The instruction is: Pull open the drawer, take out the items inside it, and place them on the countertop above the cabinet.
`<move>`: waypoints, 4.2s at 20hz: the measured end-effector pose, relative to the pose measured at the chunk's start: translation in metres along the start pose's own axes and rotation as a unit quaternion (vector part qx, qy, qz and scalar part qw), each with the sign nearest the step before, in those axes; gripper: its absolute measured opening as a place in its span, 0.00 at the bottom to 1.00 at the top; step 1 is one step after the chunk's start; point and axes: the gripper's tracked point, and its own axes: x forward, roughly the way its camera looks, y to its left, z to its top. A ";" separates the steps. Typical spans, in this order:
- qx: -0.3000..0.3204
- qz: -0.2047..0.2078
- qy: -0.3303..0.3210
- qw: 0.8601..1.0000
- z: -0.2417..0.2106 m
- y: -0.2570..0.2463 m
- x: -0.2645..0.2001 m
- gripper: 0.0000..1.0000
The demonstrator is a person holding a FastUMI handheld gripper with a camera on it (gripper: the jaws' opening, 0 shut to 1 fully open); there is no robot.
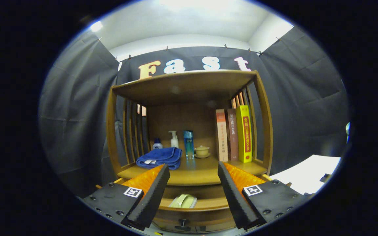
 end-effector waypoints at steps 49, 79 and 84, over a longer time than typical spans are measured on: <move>0.009 0.010 0.458 0.889 -0.285 0.055 0.071 0.26; 0.006 0.032 0.145 0.989 -0.122 0.062 0.042 0.19; -0.017 0.047 0.120 0.992 -0.053 0.081 0.084 0.19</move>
